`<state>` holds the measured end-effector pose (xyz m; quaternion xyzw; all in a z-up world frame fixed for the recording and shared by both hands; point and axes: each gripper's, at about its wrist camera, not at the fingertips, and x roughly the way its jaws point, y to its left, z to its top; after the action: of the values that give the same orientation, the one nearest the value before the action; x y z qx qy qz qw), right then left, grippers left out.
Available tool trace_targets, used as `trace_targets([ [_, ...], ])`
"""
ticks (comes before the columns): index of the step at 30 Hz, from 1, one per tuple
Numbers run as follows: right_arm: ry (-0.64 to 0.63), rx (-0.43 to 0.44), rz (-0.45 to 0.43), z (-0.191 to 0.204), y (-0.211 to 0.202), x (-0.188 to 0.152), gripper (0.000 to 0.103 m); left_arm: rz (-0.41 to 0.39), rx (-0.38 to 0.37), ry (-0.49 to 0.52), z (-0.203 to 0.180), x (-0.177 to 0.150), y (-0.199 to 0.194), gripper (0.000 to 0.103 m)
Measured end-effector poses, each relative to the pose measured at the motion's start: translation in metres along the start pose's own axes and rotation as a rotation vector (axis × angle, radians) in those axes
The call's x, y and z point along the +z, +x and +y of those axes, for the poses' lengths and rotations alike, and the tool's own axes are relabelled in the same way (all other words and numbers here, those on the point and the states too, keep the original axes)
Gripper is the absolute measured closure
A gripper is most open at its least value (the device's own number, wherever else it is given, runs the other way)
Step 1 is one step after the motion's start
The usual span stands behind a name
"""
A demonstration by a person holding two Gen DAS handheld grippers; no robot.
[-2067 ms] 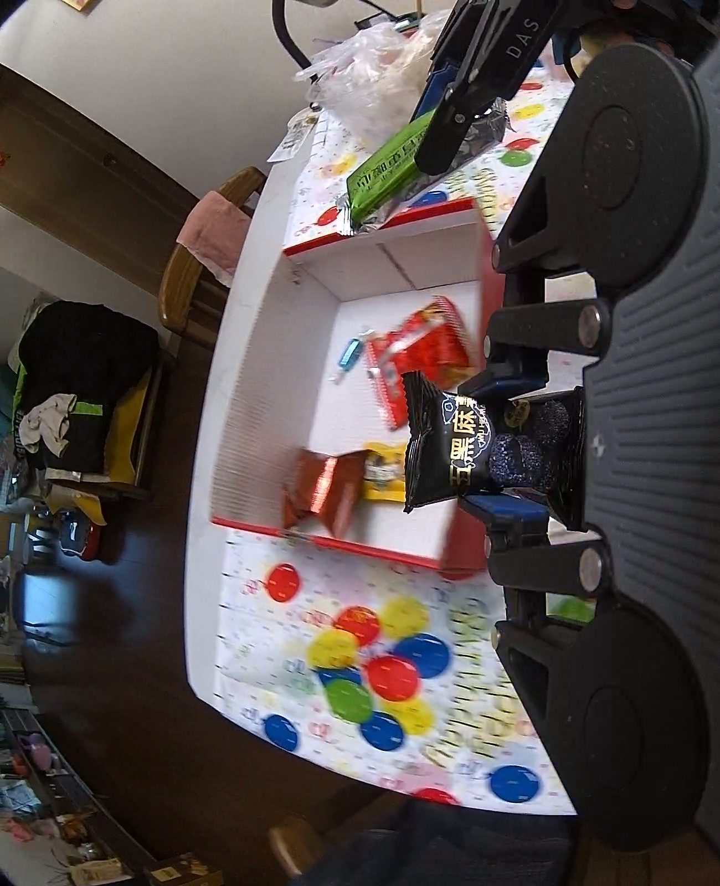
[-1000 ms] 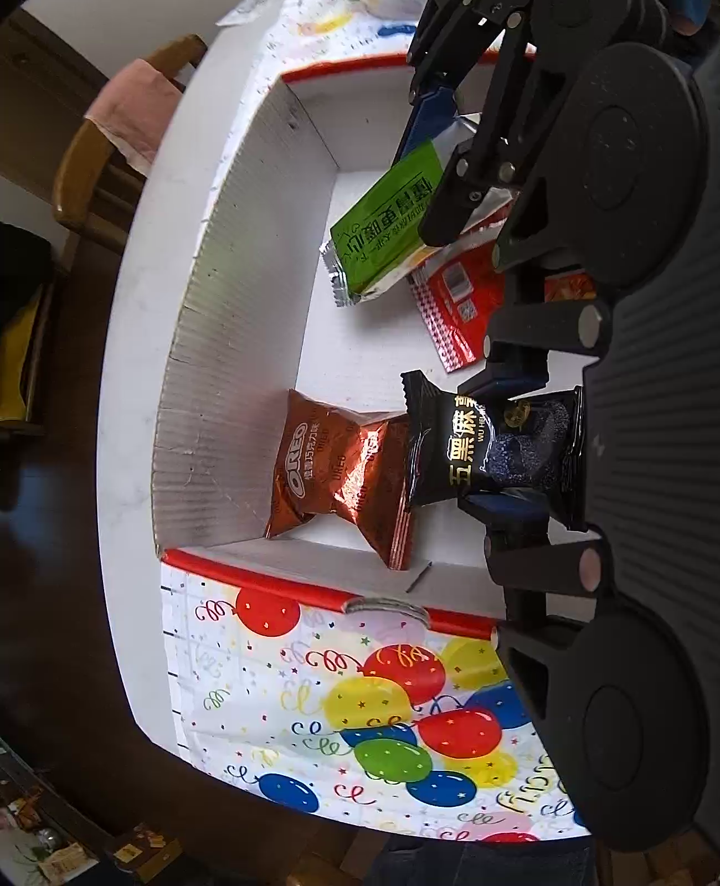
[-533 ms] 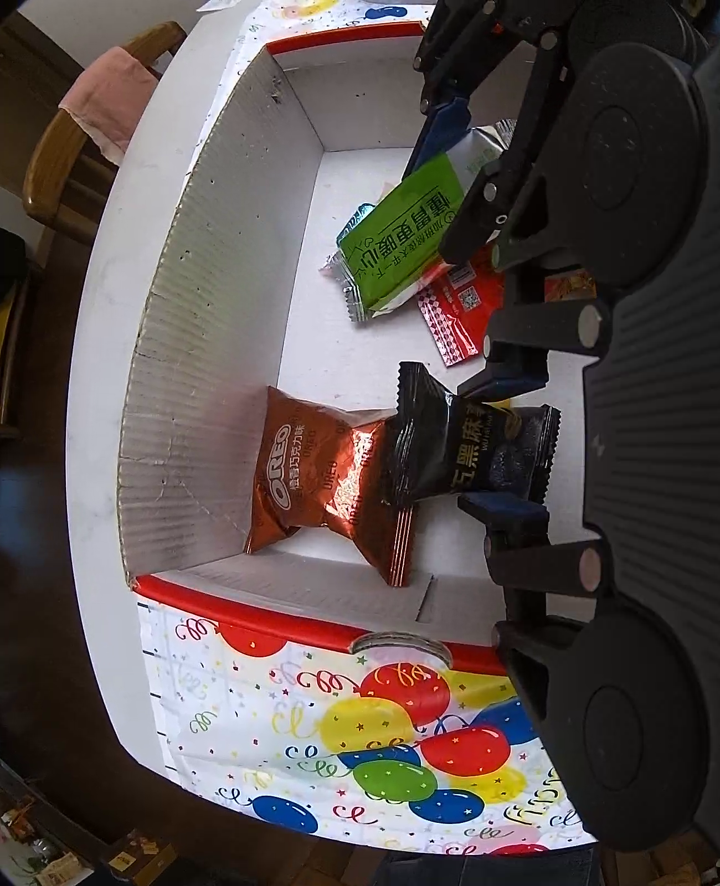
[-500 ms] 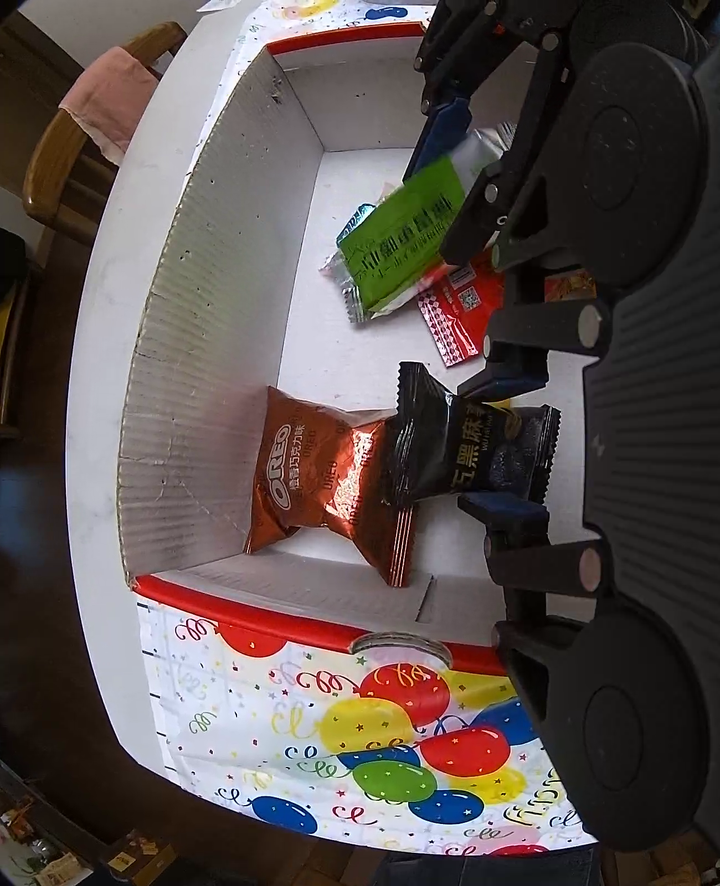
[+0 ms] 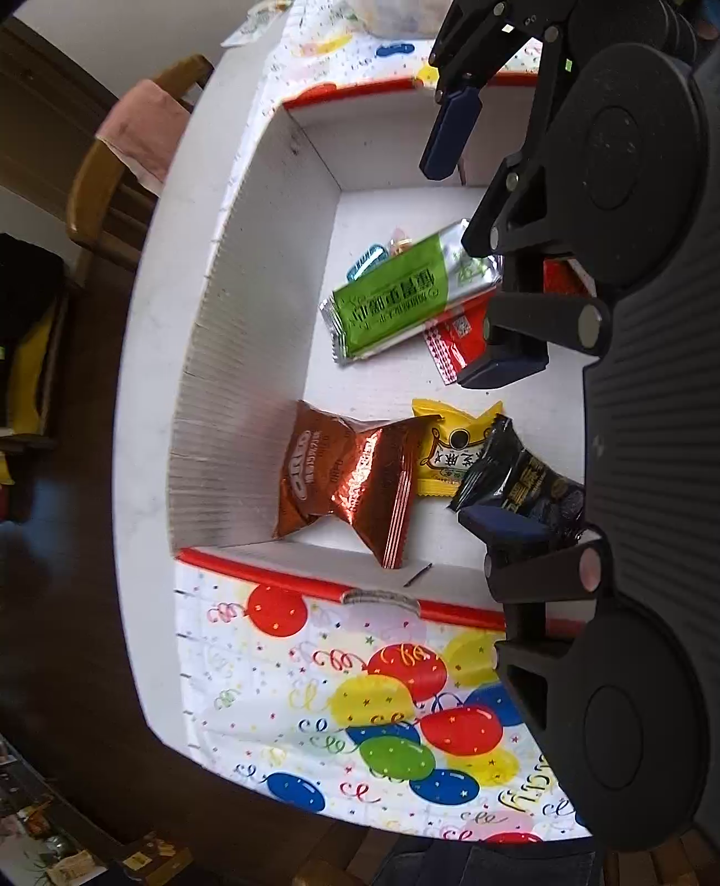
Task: Organize snacks
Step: 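Open both tools to drop the packets into the box, then withdraw both tools from the box back toward the snack pile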
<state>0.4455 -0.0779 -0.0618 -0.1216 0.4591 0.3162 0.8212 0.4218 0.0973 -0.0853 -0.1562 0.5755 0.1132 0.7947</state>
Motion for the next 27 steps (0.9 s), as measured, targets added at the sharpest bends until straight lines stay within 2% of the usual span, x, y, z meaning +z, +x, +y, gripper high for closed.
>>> trace_targets([
  [6,0.011,0.017,-0.055,0.007,-0.035,-0.005,0.048,-0.065,-0.028,0.016,0.003,-0.014,-0.032,0.057],
  [10,0.004,0.015,-0.108,0.017,-0.060,-0.011,0.039,-0.113,-0.044,0.035,0.003,-0.027,-0.053,0.056],
  [13,0.012,0.022,-0.135,0.022,-0.077,-0.016,0.039,-0.148,-0.060,0.051,0.002,-0.039,-0.071,0.056],
  [16,0.026,0.025,-0.166,0.027,-0.093,-0.022,0.035,-0.179,-0.075,0.066,0.002,-0.052,-0.088,0.055],
  [18,0.036,0.029,-0.182,0.030,-0.103,-0.027,0.031,-0.200,-0.080,0.079,0.002,-0.060,-0.097,0.048],
  [19,0.039,0.033,-0.189,0.032,-0.108,-0.030,0.029,-0.213,-0.081,0.084,0.003,-0.065,-0.102,0.040],
  [22,0.044,0.032,-0.214,0.039,-0.120,-0.039,0.023,-0.251,-0.085,0.097,0.004,-0.077,-0.117,0.039],
  [27,0.060,0.037,-0.242,0.046,-0.138,-0.055,0.019,-0.277,-0.109,0.121,0.007,-0.097,-0.135,0.039],
])
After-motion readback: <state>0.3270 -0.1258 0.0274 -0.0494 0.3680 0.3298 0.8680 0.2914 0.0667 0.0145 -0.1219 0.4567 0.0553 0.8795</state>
